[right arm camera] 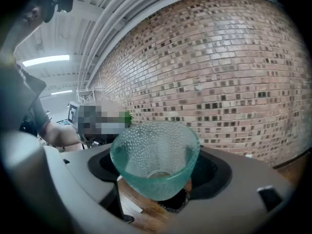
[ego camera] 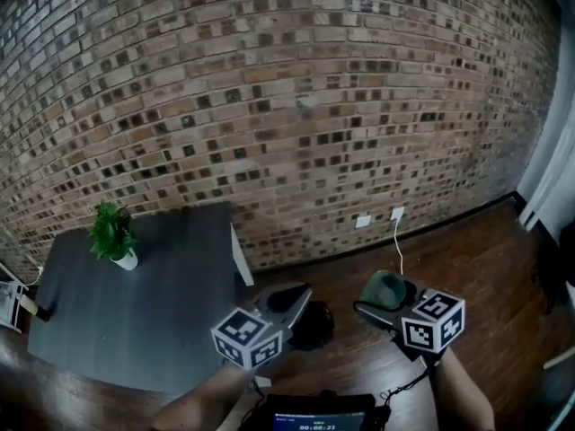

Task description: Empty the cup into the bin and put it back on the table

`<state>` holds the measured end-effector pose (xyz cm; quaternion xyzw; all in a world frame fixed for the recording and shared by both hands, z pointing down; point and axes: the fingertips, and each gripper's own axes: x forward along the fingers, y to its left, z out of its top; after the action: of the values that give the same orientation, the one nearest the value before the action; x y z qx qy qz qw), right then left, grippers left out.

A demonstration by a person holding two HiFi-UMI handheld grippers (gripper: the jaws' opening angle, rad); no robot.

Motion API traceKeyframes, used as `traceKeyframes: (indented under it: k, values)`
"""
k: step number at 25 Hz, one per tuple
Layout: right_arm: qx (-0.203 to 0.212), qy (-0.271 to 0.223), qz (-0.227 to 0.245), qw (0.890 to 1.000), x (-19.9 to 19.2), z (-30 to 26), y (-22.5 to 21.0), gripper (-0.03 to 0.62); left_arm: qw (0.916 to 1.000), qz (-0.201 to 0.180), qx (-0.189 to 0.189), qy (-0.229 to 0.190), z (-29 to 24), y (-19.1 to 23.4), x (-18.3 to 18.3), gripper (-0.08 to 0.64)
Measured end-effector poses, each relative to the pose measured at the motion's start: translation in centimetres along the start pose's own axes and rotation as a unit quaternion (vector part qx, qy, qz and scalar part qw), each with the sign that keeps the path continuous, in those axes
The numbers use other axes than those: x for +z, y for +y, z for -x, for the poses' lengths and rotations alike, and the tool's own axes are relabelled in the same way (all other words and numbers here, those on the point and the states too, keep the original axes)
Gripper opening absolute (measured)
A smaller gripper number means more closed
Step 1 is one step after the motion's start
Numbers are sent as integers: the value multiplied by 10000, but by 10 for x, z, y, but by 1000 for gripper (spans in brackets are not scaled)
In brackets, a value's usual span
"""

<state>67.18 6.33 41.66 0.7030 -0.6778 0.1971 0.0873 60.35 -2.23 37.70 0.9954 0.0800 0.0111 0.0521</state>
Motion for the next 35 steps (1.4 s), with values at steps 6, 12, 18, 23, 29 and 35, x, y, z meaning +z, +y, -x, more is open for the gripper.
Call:
traceKeyframes:
  k: [6,12,18,23,29,35]
  values:
    - [488,128,215,9985,7,-17,-22,400,9981,-2,613,4,-2,10,-4,2]
    - [692,148,450,9965,32,-39,-24,402,9955,-35,937,-122,8,26,3,2]
    - [821,289,612,9943,50,-70,-12,402,9916,-195,1273,-142,30,49,20,2]
    - [946,492,827,9909,60,-95,0,402,9853,-218,1684,-188,58,76,30,2]
    - [903,990,1070,9852,51,-121,-14,402,9857,-103,1678,-144,69,79,20,2]
    - [517,1480,1399,9777,46,-132,-30,402,9836,-156,1795,-84,85,86,18,2]
